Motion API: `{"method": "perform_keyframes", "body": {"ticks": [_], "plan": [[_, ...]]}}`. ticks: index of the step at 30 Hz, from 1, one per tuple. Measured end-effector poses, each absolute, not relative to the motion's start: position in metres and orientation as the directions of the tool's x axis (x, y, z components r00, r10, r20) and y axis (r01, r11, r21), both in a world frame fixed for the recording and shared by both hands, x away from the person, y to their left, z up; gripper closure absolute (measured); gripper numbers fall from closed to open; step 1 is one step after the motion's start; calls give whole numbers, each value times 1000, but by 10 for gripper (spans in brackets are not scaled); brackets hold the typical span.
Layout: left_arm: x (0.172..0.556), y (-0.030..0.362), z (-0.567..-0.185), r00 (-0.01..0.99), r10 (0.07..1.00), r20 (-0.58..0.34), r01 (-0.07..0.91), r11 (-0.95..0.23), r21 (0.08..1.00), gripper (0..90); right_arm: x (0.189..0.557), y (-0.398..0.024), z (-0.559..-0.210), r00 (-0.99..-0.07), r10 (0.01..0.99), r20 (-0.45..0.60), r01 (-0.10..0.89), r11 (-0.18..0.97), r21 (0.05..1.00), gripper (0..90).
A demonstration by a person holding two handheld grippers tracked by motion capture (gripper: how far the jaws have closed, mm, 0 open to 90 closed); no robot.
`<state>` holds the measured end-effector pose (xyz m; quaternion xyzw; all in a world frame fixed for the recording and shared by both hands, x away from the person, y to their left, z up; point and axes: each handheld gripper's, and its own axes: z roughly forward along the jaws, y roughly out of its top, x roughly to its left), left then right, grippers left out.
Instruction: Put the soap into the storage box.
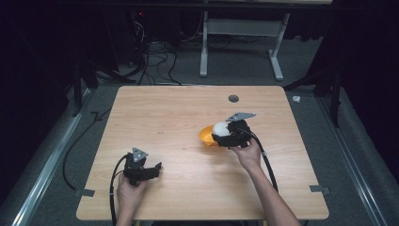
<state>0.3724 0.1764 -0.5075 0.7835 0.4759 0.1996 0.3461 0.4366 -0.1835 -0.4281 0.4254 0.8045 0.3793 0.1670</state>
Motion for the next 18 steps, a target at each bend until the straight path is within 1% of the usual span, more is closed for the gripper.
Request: {"method": "perform_keyframes", "body": {"ticks": [10, 18], "plan": [[372, 176, -508, 467, 884, -17, 608, -307, 732, 201, 448, -174, -430, -576, 816, 35, 562, 365, 742, 249], [372, 176, -508, 468, 884, -18, 608, -307, 732, 200, 455, -167, -440, -573, 819, 36, 580, 375, 723, 249]]}}
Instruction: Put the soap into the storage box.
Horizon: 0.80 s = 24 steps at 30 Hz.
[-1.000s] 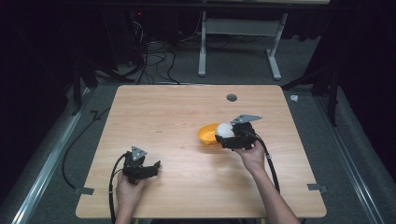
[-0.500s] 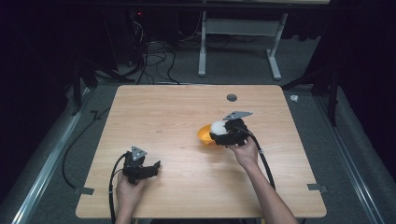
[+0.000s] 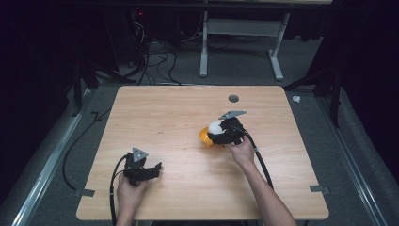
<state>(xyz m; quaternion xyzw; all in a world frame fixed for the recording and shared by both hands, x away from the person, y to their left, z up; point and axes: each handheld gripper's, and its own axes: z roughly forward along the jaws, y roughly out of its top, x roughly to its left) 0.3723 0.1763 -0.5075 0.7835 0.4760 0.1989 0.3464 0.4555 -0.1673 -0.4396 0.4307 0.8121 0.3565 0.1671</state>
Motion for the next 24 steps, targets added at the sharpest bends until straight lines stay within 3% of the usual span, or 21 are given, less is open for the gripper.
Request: {"method": "perform_keyframes", "body": {"ticks": [24], "plan": [[372, 176, -508, 469, 883, -18, 608, -308, 732, 200, 468, -162, -456, -552, 833, 44, 634, 385, 671, 248]]}}
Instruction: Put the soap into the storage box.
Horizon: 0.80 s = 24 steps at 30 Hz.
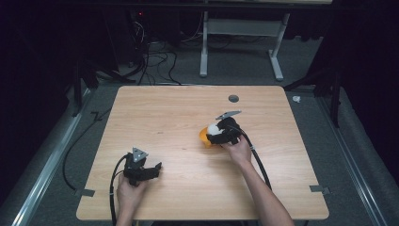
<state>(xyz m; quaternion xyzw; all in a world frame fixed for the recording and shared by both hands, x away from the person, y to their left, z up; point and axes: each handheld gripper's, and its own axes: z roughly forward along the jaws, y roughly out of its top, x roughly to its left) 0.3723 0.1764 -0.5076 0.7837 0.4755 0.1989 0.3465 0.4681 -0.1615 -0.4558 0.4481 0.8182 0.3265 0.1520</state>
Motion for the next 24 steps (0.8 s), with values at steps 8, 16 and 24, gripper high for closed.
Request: {"method": "perform_keyframes", "body": {"ticks": [8, 16, 24], "plan": [[372, 176, -508, 468, 883, -18, 607, -307, 733, 200, 471, -161, -461, -549, 834, 60, 651, 382, 656, 247], [372, 176, -508, 468, 883, -18, 608, -307, 732, 200, 470, -164, -458, -551, 830, 79, 645, 365, 671, 240], [372, 176, -508, 469, 883, -18, 608, -307, 732, 200, 465, -169, -452, -551, 830, 88, 625, 341, 702, 240]]}}
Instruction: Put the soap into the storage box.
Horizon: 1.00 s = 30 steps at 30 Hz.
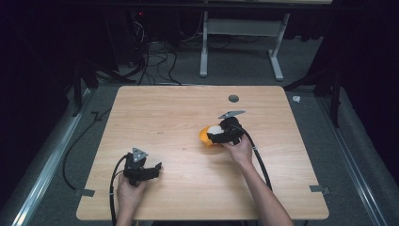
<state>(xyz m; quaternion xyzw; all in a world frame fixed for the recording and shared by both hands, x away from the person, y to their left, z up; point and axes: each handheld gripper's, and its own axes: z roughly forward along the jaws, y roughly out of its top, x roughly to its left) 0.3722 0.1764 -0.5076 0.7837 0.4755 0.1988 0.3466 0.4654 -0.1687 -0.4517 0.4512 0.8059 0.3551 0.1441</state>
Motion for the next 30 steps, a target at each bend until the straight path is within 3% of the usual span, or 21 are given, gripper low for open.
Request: {"method": "perform_keyframes", "body": {"ticks": [30], "plan": [[372, 176, -508, 469, 883, -18, 607, -308, 732, 200, 454, -179, -438, -553, 829, 81, 592, 323, 738, 257]]}}
